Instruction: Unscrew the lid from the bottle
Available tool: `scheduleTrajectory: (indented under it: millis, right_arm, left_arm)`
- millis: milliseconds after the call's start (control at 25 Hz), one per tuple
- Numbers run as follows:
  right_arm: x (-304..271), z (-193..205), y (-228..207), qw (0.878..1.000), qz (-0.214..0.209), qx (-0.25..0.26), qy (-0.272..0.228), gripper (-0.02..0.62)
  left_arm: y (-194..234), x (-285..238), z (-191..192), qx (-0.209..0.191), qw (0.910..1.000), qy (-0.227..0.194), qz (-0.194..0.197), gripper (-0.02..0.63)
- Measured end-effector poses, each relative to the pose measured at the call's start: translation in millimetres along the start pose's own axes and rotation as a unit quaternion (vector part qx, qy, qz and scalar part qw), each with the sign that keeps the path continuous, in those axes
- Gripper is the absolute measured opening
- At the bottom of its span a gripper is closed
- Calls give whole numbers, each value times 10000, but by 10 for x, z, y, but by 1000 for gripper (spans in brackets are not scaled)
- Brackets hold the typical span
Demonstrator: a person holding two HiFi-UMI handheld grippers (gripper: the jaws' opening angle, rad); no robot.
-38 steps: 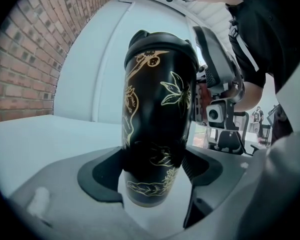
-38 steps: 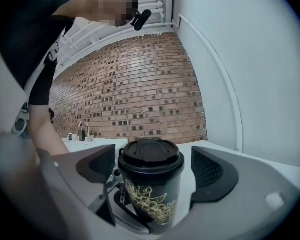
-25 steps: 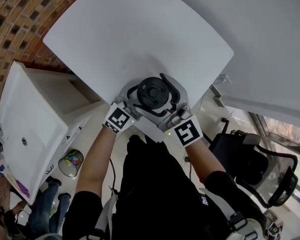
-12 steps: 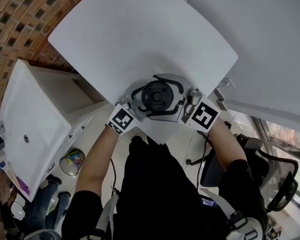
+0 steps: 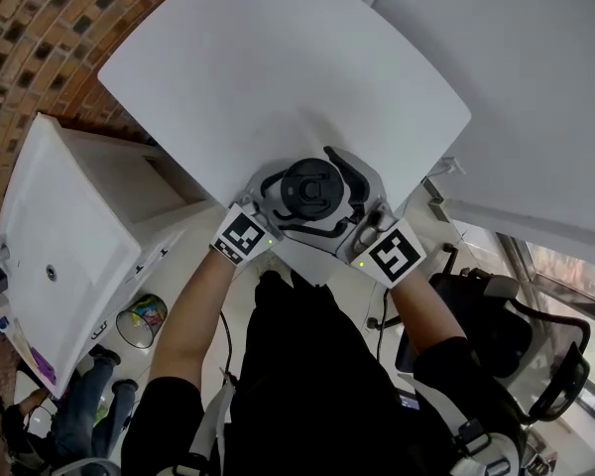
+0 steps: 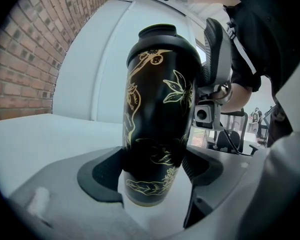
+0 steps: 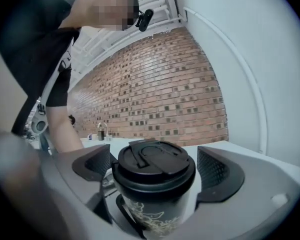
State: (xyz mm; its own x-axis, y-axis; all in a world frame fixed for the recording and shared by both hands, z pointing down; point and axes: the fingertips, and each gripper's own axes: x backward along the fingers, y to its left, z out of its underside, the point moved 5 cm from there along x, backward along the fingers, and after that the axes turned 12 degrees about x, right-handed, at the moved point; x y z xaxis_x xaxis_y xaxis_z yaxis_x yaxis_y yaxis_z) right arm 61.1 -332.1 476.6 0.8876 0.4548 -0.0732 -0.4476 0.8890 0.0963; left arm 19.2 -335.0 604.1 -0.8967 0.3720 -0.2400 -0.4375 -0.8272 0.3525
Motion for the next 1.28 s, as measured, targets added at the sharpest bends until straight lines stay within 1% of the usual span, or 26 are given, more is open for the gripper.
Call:
scheduleTrajectory:
  millis: [160, 200, 280, 360, 440, 560, 600, 680, 760, 840, 920, 960, 1040, 1120, 1160, 1200, 1280]
  right_arm:
    - [-41, 25, 44, 9965, 775, 276, 165, 520]
    - [-51, 29, 50, 9949, 937, 311, 213, 508]
    - [-60, 48, 58, 9925, 1132, 322, 334, 490]
    - [-52, 58, 47, 9921, 1160, 280, 393, 462]
    - [-44, 63, 41, 9936, 1025, 271, 388, 462]
    - [-37, 73, 28, 9975, 618, 176, 290, 463]
    - [-31, 80, 21, 9987, 408, 162, 268, 465]
    - [-21, 91, 5, 9991, -167, 280, 281, 468]
    - [-32, 83, -11, 9948, -828, 525, 290, 469]
    - [-51, 66, -27, 9854, -1481, 793, 273, 469]
    - [-67, 56, -40, 9760, -1969, 873, 332, 469]
    - [-72, 58, -43, 9719, -2139, 892, 407, 469]
    - [-75, 69, -45, 9674, -2288, 920, 583, 469]
    - [-71, 77, -38, 9700, -2188, 843, 647, 471]
    - [-67, 72, -29, 9738, -2069, 733, 599, 477]
    - [-62, 58, -18, 9790, -1894, 572, 486, 504]
    - [-51, 20, -9, 9904, -1349, 227, 201, 525]
  left_arm:
    - [6, 12, 1, 6, 10000, -11, -30, 376]
    - [8, 14, 2, 7, 10000, -9, -37, 376]
    - [8, 6, 1, 10, 10000, -9, -40, 376]
    - [1, -7, -3, 20, 10000, -20, -37, 376]
    - [-3, -6, -5, 14, 10000, -21, -41, 376]
    - [-1, -1, -8, 9, 10000, -21, -49, 376]
    - [0, -3, -8, 8, 10000, -19, -47, 376]
    - [-2, -5, -6, 1, 10000, -16, -43, 376]
    - [-2, -4, -6, -7, 10000, -17, -47, 376]
    - [1, -4, -4, -9, 10000, -16, -56, 376]
    - [2, -8, -2, -1, 10000, -19, -54, 376]
    - [2, -8, -1, 6, 10000, -21, -53, 376]
    - [2, -7, 0, 26, 10000, -21, -53, 376]
    - [3, -7, -2, 47, 10000, -15, -44, 376]
    - [2, -7, -3, 59, 10000, -10, -37, 376]
    - [0, -5, -4, 67, 10000, -3, -30, 376]
    - [-3, -3, -4, 64, 10000, 5, -19, 376]
